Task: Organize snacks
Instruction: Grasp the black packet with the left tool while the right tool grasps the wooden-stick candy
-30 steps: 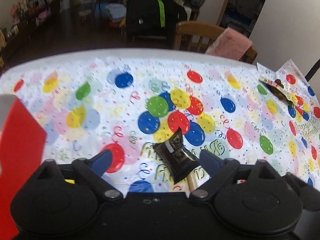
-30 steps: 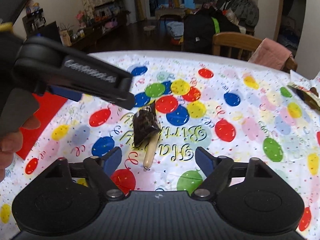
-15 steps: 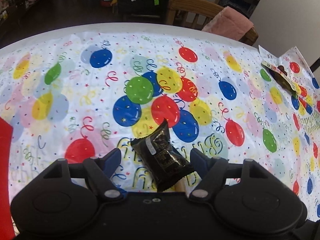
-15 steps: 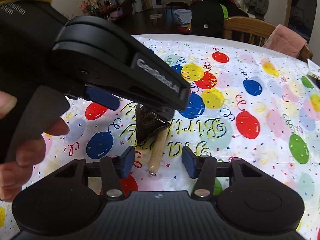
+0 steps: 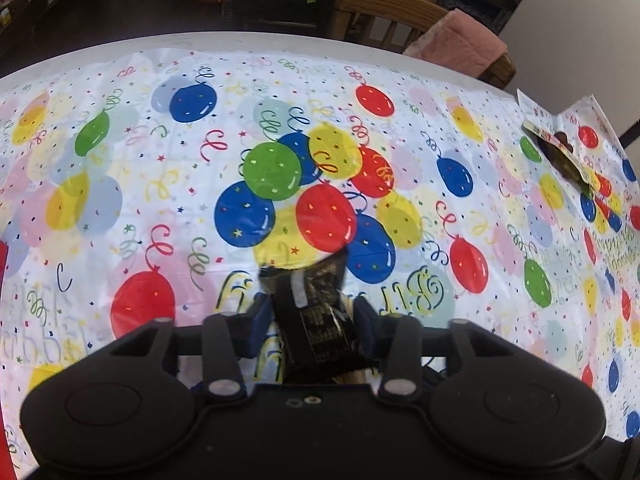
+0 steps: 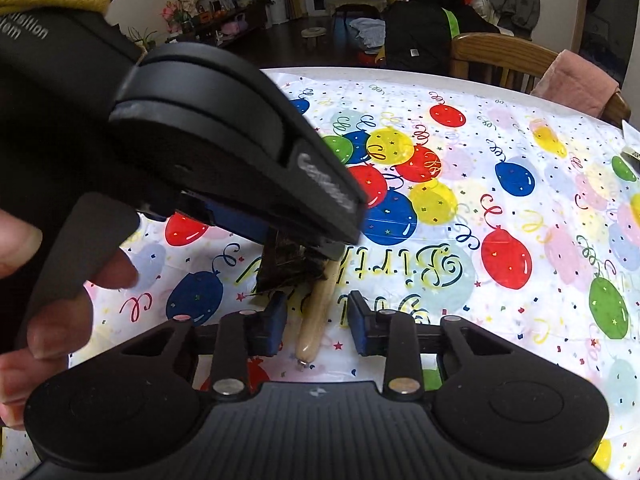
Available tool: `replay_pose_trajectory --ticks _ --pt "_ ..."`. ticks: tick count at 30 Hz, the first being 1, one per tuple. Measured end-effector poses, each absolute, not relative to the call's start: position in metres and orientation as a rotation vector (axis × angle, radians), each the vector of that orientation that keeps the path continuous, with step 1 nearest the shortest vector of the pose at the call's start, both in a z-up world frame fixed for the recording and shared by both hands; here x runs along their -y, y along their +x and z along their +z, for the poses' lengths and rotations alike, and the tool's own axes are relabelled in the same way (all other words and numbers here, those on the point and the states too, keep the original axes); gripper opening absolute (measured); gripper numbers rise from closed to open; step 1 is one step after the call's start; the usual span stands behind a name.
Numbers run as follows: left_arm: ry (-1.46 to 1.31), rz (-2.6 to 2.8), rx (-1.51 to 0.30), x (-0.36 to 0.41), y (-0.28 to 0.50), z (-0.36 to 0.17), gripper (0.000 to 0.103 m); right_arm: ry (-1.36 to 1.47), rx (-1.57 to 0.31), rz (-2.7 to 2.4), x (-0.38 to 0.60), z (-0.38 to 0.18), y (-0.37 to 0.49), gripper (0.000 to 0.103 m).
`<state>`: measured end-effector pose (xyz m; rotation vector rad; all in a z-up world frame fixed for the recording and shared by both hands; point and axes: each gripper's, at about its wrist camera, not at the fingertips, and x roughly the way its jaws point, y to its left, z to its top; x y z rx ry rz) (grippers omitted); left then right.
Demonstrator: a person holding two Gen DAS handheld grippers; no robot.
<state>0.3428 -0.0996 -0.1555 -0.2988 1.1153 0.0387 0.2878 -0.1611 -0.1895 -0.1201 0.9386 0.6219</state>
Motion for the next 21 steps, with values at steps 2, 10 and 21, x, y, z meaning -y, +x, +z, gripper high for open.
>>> replay_pose_trajectory --ticks 2,10,21 --pt "-0.305 0.043 -1.112 0.096 0.342 -0.155 0.032 -0.113 -0.942 0.625 0.161 -0.190 0.289 0.021" --pt "-0.288 0.070 -1.091 0.087 0.330 -0.150 0.029 -0.086 -0.964 0.612 0.167 -0.187 0.292 0.011" --pt "-0.296 0.070 -1.060 0.079 0.298 -0.129 0.029 -0.071 -0.955 0.614 0.175 -0.166 0.276 0.011"
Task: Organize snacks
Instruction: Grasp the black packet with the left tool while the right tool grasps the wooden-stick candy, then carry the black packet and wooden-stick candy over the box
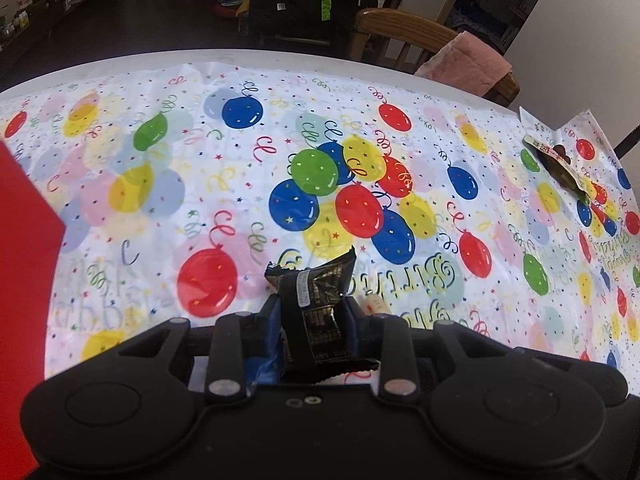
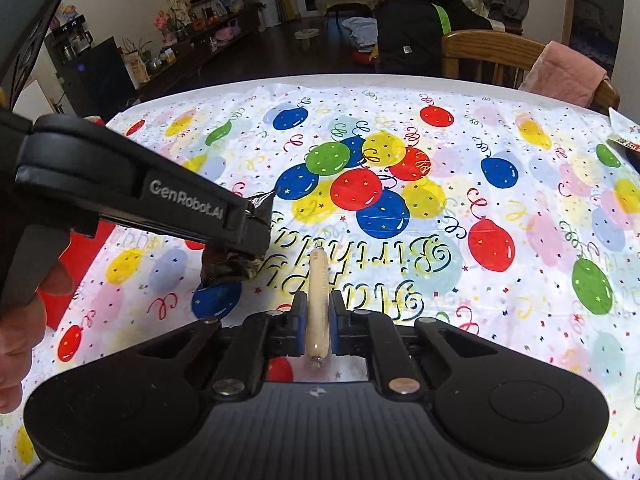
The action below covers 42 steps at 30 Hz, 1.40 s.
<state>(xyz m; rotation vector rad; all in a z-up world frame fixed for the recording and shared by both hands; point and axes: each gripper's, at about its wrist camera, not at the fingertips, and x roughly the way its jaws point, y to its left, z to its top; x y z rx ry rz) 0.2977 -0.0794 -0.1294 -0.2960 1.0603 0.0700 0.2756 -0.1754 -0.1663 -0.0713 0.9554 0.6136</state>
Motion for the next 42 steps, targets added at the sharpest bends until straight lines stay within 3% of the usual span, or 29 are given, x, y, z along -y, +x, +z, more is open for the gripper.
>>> replay_pose_trajectory --ticks 25,42 --pt "-0.278 0.019 -0.978 0.050 0.206 -0.067 0.029 -0.046 -0.845 0.693 0.166 -0.068 0.203 0.011" --pt "-0.214 0.055 -0.906 -0.047 0.140 -0.022 0.029 -0.065 -0.768 0.732 0.072 -0.023 0.150 0.011"
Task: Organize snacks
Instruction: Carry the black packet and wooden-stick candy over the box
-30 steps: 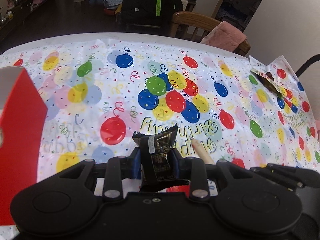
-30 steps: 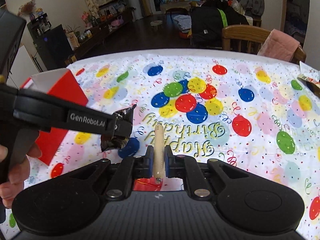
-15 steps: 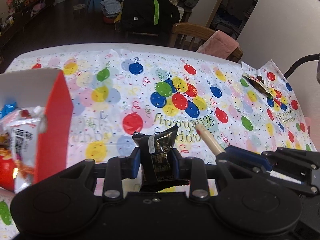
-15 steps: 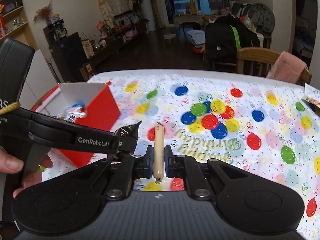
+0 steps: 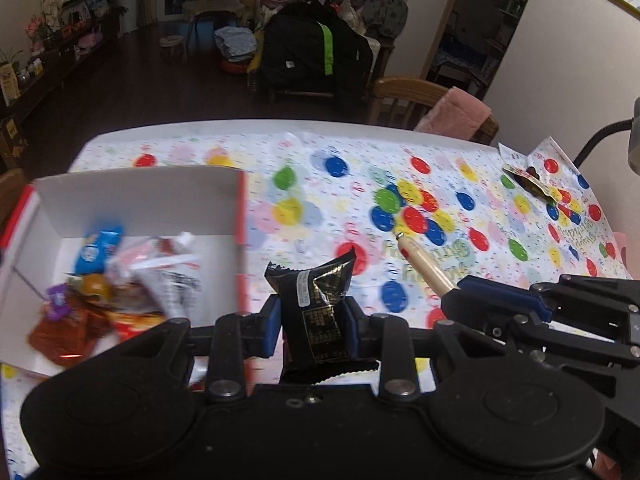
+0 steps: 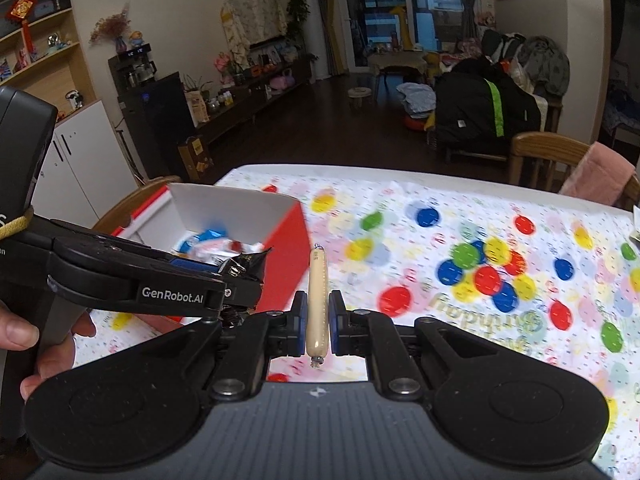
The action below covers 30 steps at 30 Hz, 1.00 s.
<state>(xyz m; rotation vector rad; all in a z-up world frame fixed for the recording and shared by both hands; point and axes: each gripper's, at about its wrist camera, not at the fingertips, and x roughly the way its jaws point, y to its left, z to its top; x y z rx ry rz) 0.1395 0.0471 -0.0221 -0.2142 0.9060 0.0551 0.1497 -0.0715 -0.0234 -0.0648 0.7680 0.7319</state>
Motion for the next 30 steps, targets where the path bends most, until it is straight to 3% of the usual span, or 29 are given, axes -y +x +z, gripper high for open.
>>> replay_pose_trajectory --ticks 18,30 --pt "-0.207 0.163 -0.877 -0.181 0.103 -0.009 0.029 -0.077 -0.760 0.757 -0.045 -0.017 0.126 0.011" --pt "-0.184 0.261 -0.967 -0.252 0.118 -0.050 0.029 -0.101 -0.849 0.731 -0.095 -0.051 0.143 0.011"
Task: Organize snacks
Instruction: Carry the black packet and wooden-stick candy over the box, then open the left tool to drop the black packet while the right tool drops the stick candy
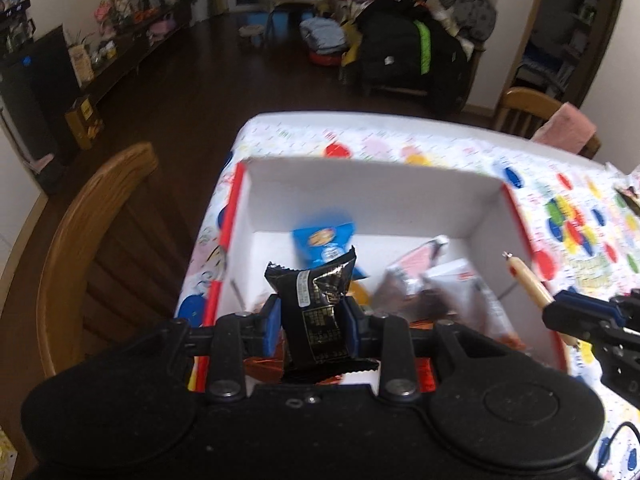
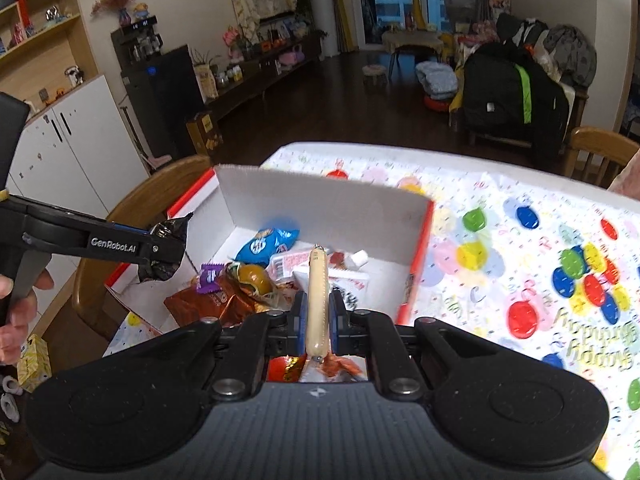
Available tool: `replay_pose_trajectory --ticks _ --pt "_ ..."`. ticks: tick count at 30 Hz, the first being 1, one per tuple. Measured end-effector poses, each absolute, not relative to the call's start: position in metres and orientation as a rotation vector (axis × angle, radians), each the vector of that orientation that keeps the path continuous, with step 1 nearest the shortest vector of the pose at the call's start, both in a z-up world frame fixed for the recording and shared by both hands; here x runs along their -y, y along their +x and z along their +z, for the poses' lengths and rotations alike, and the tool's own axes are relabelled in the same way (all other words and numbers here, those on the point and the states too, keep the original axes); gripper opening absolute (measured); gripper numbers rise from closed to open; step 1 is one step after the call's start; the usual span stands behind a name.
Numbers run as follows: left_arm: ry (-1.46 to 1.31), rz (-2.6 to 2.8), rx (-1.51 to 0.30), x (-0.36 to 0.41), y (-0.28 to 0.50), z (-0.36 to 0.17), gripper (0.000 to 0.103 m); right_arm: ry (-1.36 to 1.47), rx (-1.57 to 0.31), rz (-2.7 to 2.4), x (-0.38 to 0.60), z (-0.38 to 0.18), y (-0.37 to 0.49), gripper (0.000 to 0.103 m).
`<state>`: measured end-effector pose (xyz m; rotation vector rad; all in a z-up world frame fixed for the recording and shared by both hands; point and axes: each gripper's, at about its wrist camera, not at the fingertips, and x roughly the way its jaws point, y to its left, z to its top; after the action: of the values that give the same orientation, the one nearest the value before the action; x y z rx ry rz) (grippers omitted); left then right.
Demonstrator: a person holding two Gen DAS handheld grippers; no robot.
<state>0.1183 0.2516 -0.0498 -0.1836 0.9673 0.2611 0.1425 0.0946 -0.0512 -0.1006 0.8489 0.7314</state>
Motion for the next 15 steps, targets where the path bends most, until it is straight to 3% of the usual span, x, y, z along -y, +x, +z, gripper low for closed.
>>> replay_pose_trajectory --ticks 15 --pt "-0.137 0.223 -1.040 -0.254 0.142 -0.088 0.029 -0.160 -0.942 0.746 -0.133 -0.098 0.151 0.011"
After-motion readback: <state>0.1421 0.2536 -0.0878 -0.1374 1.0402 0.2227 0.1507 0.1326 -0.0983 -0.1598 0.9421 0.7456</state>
